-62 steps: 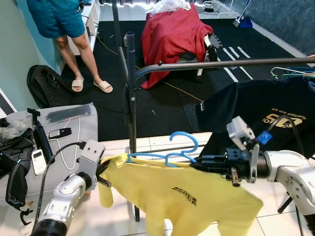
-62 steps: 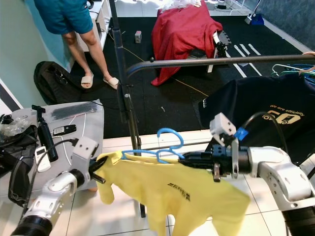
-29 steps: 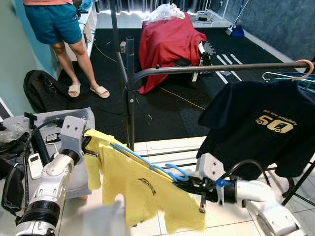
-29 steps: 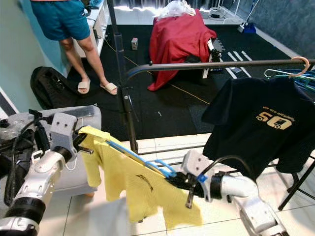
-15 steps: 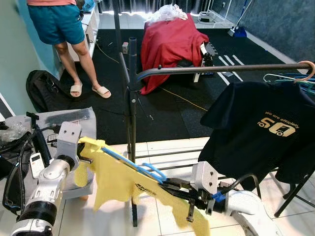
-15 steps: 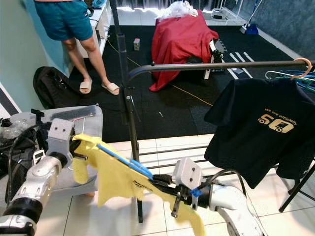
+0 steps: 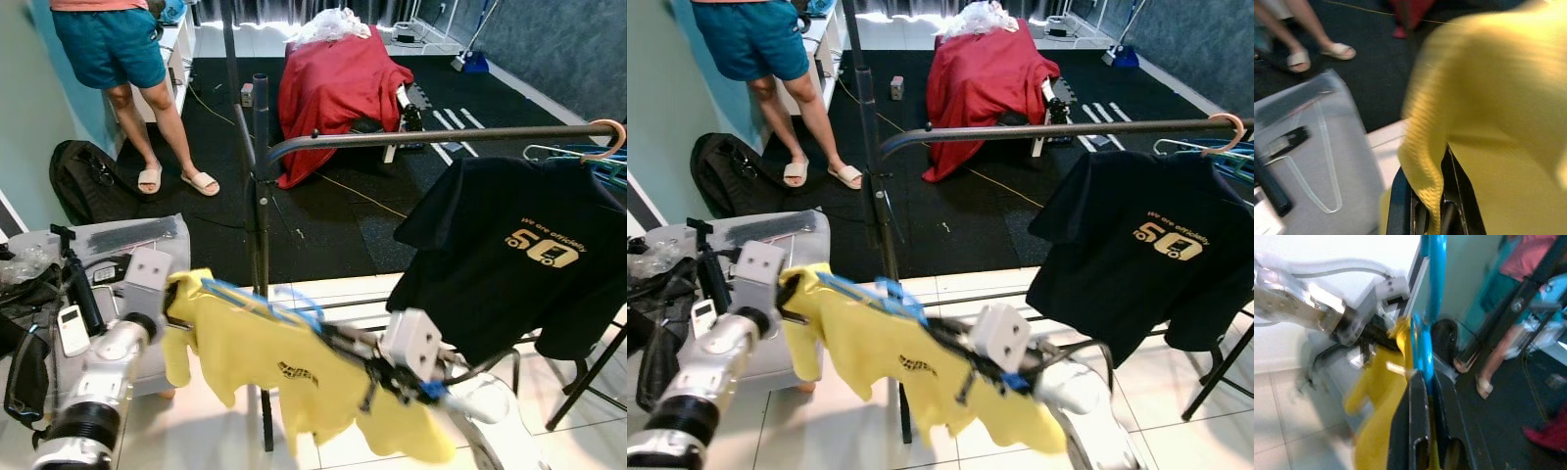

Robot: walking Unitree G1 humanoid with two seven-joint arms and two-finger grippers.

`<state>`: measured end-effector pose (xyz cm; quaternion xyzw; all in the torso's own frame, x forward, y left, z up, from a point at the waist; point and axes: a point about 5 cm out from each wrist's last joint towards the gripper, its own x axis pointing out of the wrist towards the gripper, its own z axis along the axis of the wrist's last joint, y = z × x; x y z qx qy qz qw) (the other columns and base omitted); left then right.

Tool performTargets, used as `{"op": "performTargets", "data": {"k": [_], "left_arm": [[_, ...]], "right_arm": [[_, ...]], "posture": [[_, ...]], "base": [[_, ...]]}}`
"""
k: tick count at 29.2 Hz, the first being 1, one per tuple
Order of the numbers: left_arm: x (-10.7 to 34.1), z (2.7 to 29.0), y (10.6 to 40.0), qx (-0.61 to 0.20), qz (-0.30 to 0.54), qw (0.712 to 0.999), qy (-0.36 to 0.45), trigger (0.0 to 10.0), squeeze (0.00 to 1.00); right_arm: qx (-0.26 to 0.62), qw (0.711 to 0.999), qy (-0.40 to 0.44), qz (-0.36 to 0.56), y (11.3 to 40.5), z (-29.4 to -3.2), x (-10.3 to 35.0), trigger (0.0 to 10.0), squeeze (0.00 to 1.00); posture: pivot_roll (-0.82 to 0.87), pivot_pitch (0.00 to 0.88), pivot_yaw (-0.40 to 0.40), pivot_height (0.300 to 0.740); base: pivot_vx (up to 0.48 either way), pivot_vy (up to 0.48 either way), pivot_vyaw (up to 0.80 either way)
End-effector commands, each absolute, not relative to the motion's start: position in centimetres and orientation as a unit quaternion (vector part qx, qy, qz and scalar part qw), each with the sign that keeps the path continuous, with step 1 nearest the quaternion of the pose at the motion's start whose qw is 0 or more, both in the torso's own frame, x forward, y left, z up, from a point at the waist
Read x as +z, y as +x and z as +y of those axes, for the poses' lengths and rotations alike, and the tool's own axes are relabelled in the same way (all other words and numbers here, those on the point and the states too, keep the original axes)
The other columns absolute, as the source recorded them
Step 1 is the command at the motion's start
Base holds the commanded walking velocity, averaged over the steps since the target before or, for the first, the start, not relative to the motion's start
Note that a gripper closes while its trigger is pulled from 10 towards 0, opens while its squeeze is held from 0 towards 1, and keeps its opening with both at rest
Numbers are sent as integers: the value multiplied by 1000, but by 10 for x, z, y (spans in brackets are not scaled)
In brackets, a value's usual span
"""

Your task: Hang hanger

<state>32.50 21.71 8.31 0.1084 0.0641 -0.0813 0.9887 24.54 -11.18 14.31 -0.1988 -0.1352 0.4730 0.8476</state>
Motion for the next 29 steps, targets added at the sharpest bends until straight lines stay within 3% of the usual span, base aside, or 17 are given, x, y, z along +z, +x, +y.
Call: {"op": "performTargets", "data": {"k": [1, 4, 6, 7, 12, 16, 23, 25, 27, 28, 29], "left_arm": [[79, 215, 322, -93, 74, 986, 115, 0, 0], [84, 207, 324, -131, 61, 981, 133, 0, 0], [84, 207, 324, -131, 61, 981, 133, 0, 0], [91, 204, 326, -151, 44, 977, 145, 0, 0], [97, 213, 329, -141, 39, 976, 162, 0, 0], [104, 230, 332, -90, 31, 983, 160, 0, 0], [110, 235, 334, -77, 22, 984, 161, 0, 0], [135, 244, 347, -43, -12, 988, 148, 0, 0], [135, 244, 347, -43, -12, 988, 148, 0, 0], [145, 249, 351, -32, -22, 989, 145, 0, 0], [156, 257, 355, -20, -31, 988, 148, 0, 0]], "right_arm": [[471, 848, -213, -117, 244, -111, 134, 10000, 0], [452, 850, -268, -34, 251, -116, 113, 10000, 0], [452, 850, -268, -34, 251, -116, 113, 10000, 0], [408, 872, -272, -12, 263, -127, 116, 10000, 0], [396, 885, -239, -54, 272, -134, 136, 10000, 0], [448, 857, -248, -59, 258, -131, 130, 10000, 0], [449, 855, -254, -55, 254, -128, 123, 10000, 0], [514, 828, -225, 3, 231, -124, 94, 10000, 0], [514, 828, -225, 3, 231, -124, 94, 10000, 0], [531, 818, -220, 26, 224, -124, 80, 10000, 0], [517, 827, -215, 46, 222, -130, 64, 10000, 0]], "posture": [[-113, 107, -9, 740], [-109, 105, 3, 740], [-109, 105, 3, 740], [-106, 104, 13, 740], [-106, 103, 11, 740], [-106, 103, 5, 740], [-104, 104, 3, 740], [-98, 102, 7, 740], [-98, 102, 7, 740], [-99, 101, 10, 740], [-99, 100, 11, 740]], "base": [[0, 0, 0], [0, 0, 0], [0, 0, 0], [0, 0, 0], [0, 0, 0], [0, 0, 0], [0, 0, 0], [0, 0, 0], [0, 0, 0], [0, 0, 0], [0, 0, 0]]}}
